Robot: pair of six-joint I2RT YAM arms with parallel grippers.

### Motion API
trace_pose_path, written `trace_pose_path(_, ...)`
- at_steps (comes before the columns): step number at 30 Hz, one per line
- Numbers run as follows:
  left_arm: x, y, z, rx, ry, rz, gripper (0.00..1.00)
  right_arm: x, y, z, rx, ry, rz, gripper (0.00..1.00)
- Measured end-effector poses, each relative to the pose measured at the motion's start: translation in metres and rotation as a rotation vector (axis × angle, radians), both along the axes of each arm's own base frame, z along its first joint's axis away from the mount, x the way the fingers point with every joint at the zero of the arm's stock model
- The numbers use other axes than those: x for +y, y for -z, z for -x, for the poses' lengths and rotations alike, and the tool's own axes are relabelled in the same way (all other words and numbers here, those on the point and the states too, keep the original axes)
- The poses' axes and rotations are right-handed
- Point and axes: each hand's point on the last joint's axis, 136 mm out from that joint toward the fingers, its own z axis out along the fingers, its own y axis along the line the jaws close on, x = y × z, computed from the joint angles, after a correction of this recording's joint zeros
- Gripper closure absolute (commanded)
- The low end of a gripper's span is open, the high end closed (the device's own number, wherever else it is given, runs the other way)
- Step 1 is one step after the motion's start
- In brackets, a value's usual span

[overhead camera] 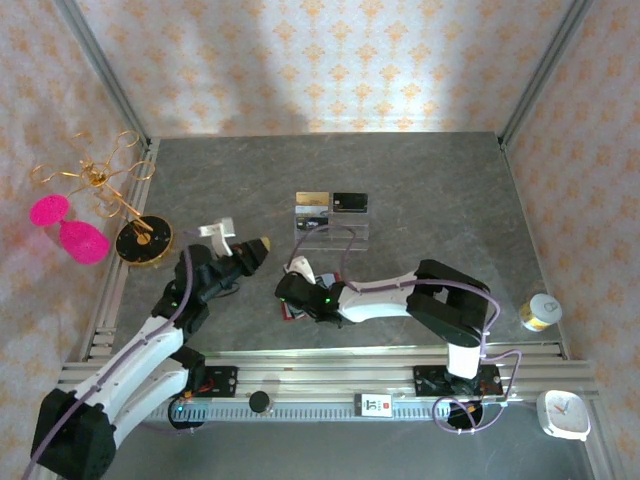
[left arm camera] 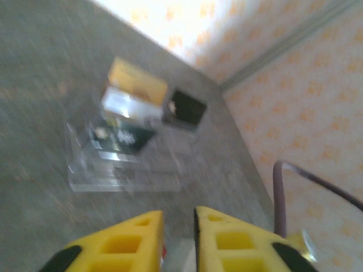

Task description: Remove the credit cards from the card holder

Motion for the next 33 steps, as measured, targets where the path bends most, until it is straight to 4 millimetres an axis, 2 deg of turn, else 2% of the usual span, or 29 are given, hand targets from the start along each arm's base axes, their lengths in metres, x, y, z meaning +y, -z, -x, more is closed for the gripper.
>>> trace_pose_path(1, -0.010, 0.009, 0.005, 0.023, 0.035, -0.013, 0.99, -0.003, -0.001, 0.002, 0.005, 0.009, -0.020, 1.00)
trace_pose_path(4, -0.028, 0.043, 0.016, 0.115, 0.094, -0.057, 1.00, -0.011, -0.005, 0.008, 0.022, 0.029, -0.080, 1.00)
trace_pose_path(9, -0.030, 0.091, 0.027, 0.241, 0.109, -0.120, 1.00, -0.012, -0.016, 0.009, 0.024, 0.055, -0.159, 1.00)
trace_pose_path(12, -0.040, 0.106, 0.036, 0.281, 0.152, -0.149, 1.00, -0.009, -0.023, 0.008, 0.023, 0.061, -0.200, 1.00)
trace_pose_path(13, -0.044, 0.111, 0.038, 0.294, 0.163, -0.160, 1.00, -0.008, -0.025, 0.008, 0.022, 0.062, -0.211, 0.96)
trace_pose_path(16, -0.047, 0.129, 0.044, 0.342, 0.179, -0.193, 1.00, -0.010, -0.029, 0.008, 0.019, 0.069, -0.234, 0.75)
trace_pose_path(18, -0.046, 0.139, 0.045, 0.374, 0.179, -0.214, 1.00, -0.014, -0.031, 0.009, 0.015, 0.081, -0.247, 0.65)
trace_pose_path(21, -0.052, 0.145, 0.046, 0.396, 0.197, -0.231, 1.00, -0.026, -0.041, 0.010, -0.001, 0.109, -0.275, 0.57)
trace_pose_path(28, -0.099, 0.124, 0.041, 0.344, 0.304, -0.228, 1.00, -0.057, -0.078, 0.010, -0.057, 0.190, -0.375, 0.60)
trace_pose_path(30, -0.114, 0.128, 0.040, 0.356, 0.345, -0.238, 1.00, -0.067, -0.080, 0.011, -0.063, 0.212, -0.380, 0.61)
trace_pose_path(33, -0.122, 0.144, 0.039, 0.397, 0.375, -0.268, 1.00, -0.078, -0.078, 0.013, -0.061, 0.232, -0.370, 0.62)
